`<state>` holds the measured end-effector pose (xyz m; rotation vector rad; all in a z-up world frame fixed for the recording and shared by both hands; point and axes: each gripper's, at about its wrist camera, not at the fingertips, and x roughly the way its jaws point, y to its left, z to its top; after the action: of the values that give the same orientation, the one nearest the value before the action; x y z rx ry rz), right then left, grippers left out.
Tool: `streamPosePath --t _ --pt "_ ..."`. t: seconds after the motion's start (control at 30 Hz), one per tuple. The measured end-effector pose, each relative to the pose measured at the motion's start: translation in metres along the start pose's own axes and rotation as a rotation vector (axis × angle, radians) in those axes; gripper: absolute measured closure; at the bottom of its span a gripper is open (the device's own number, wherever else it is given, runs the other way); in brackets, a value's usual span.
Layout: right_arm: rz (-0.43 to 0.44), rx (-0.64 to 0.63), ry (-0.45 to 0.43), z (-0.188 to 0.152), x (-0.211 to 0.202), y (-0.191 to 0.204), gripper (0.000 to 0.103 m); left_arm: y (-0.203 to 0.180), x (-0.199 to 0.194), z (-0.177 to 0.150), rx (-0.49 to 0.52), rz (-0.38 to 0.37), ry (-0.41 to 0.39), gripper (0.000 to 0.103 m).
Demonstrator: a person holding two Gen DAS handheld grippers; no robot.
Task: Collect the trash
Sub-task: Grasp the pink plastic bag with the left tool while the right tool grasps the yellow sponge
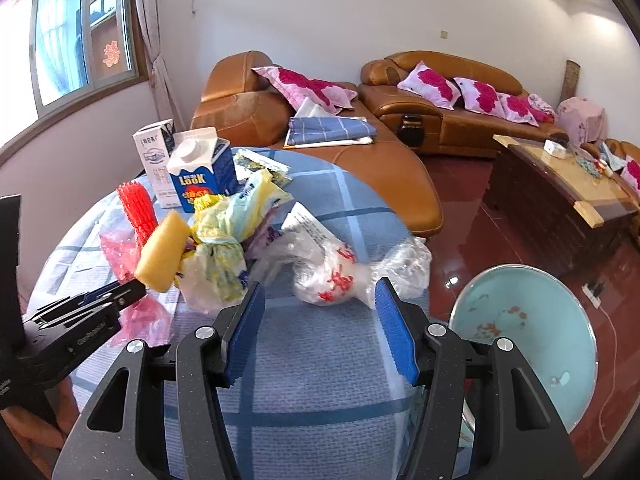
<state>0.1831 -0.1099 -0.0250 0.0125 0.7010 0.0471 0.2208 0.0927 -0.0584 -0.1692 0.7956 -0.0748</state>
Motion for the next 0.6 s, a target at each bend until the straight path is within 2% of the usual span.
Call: streamPosePath --t 0.17,0.33,0.6 --pt "0.034 -0.011 -0.012 0.005 -0.003 0.011 0.047 0.013 -0.023 -0.002 0.007 0.026 -0.037 0.081" --pt "0.115 -0.034 -0.013 0.011 -0.004 0.033 0.049 0.03 -0.034 -0.006 0.004 0.054 -0.041 0.081" --pt "0.2 -0.058 0.046 0.005 0.012 0.069 0.054 0.06 -0.045 -0.007 0.001 0.143 -0.057 0.081"
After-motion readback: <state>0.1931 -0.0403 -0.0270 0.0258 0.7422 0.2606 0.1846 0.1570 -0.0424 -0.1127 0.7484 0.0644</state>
